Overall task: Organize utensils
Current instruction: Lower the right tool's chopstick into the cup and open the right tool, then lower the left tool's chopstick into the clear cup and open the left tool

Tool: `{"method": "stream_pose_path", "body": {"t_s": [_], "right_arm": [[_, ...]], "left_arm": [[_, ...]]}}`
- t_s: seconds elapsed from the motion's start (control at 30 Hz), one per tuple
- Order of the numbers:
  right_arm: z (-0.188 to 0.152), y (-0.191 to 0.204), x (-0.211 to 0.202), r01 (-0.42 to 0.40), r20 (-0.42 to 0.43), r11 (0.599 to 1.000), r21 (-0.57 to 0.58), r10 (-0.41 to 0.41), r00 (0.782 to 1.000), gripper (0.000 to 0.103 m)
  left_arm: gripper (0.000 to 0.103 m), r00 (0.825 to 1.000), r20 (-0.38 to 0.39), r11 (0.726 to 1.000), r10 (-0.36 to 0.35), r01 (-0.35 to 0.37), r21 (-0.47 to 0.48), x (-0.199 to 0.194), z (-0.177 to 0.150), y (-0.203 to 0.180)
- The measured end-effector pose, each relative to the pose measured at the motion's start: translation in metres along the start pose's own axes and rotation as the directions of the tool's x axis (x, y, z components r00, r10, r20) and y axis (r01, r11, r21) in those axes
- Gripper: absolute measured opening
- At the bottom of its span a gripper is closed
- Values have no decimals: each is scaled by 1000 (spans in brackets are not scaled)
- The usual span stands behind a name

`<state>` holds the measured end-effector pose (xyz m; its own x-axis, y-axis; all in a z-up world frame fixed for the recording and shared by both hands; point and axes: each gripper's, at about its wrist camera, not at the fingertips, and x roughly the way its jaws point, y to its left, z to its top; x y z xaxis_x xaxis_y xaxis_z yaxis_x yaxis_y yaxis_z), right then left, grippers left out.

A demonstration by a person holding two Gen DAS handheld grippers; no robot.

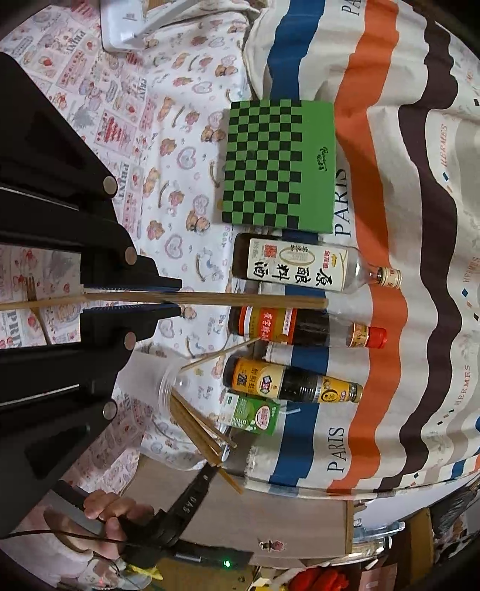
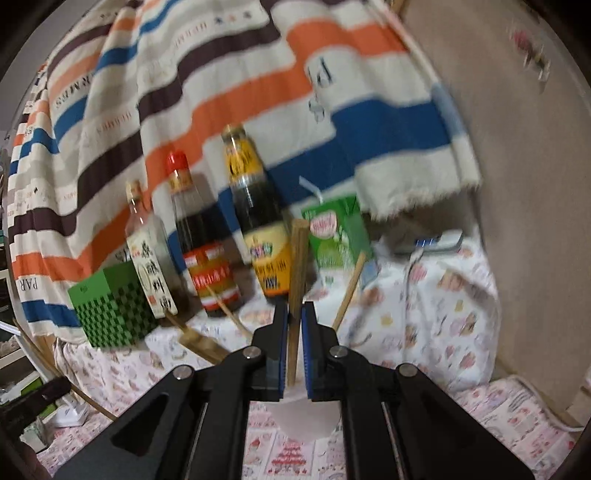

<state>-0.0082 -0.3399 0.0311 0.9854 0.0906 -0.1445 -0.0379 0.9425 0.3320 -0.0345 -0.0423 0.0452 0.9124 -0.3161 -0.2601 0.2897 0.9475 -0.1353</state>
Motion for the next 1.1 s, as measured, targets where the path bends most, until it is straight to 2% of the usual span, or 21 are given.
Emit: {"method": "stream_pose_path", "body": {"t_s": [0.1, 0.23, 0.33, 0.37, 0.43, 0.5, 0.57, 0.6, 0.7, 0.8, 0.97, 1.1], "right_arm": [[-7, -7, 14, -28, -66, 999, 44, 31, 997, 6], [-12, -13, 24, -47, -121, 995, 90, 58, 991, 7], [-15, -13, 26, -46, -154, 994, 100, 61, 986, 8], [-16, -12, 27, -48, -167, 994, 100, 64, 984, 12], [-19, -9, 28, -41, -194, 995, 92, 58, 979, 38], [-23, -2, 31, 24, -244, 998, 50, -11, 970, 45], [-27, 4, 35, -11, -288, 999, 47, 24, 957, 48], [-30, 7, 37, -27, -302, 999, 34, 36, 953, 51], [-35, 12, 39, -1, -300, 1000, -6, -1, 954, 52], [-38, 3, 40, -1, -310, 999, 51, 17, 951, 55], [-41, -6, 42, 63, -317, 997, 50, -44, 948, 55], [-39, -13, 44, 92, -318, 994, 64, -67, 946, 56]], "left_arm": [[5, 1000, 18, 1000, -21, 21, -4, 1, 4, -2], [5, 1000, 2, 999, 4, -4, 32, 18, 24, -19], [5, 999, 18, 999, -38, 37, 27, 26, 48, -33], [5, 998, 40, 999, -47, 45, 29, 27, 57, -39], [5, 994, 81, 997, -71, 69, 32, 29, 70, -50], [5, 988, 122, 995, -99, 96, 34, 32, 80, -60], [5, 982, 146, 992, -124, 118, 50, 41, 87, -72], [5, 982, 144, 992, -123, 117, 51, 46, 90, -75], [5, 983, 125, 990, -138, 136, 19, 67, 94, -82], [5, 983, 113, 990, -142, 142, 11, 86, 89, -86], [5, 985, 51, 986, -162, 164, -38, 112, 76, -86], [5, 988, 12, 988, -156, 156, -16, 124, 63, -90]]}}
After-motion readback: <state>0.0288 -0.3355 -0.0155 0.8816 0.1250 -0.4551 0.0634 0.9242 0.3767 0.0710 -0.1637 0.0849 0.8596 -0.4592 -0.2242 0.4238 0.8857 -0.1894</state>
